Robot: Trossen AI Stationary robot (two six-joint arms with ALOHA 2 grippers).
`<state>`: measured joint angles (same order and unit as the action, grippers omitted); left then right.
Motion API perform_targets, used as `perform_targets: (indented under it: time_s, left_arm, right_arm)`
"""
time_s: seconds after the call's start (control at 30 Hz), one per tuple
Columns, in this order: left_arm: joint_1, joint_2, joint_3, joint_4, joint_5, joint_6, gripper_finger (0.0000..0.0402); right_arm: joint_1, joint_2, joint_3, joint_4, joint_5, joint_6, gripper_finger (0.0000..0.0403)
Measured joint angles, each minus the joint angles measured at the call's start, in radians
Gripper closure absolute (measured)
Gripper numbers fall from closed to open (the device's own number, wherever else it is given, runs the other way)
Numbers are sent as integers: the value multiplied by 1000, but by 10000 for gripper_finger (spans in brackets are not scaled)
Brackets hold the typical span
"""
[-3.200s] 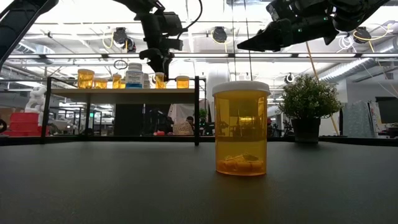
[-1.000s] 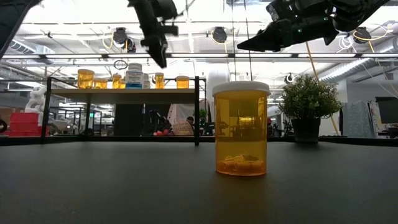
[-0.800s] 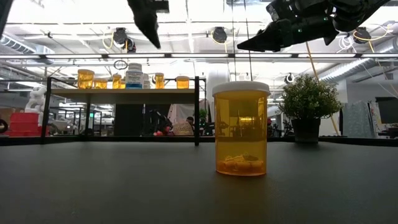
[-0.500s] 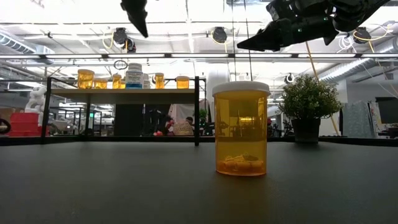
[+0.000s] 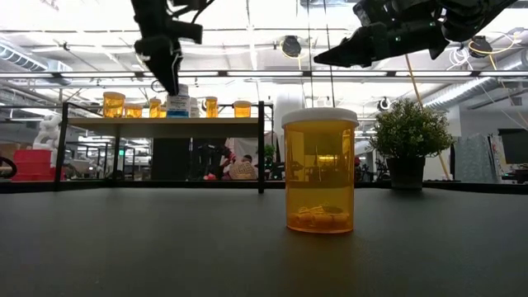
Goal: Pick and place medicine bottles onto shelf by color
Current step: Adjust the pill bottles on the shelf
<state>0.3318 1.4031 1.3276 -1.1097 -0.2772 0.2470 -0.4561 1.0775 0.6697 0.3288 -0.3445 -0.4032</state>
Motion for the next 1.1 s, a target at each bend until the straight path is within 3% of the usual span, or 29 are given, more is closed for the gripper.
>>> perform_targets:
  time_s: [0.2, 0.5, 0.87, 1.1]
  left_arm:
    - [45, -62, -114, 144, -14, 26, 168]
    - [130, -65, -202, 224, -11, 62, 172]
    - [114, -71, -210, 248, 24, 65, 266]
    - [61, -144, -205, 241, -45, 26, 305]
  right_arm:
    - [0, 0, 0, 2, 1, -2, 126]
    - [0, 0, 0, 2, 2, -5, 126]
    - [0, 0, 0, 2, 3, -10, 126]
    - [0, 0, 0, 1, 3, -10, 126]
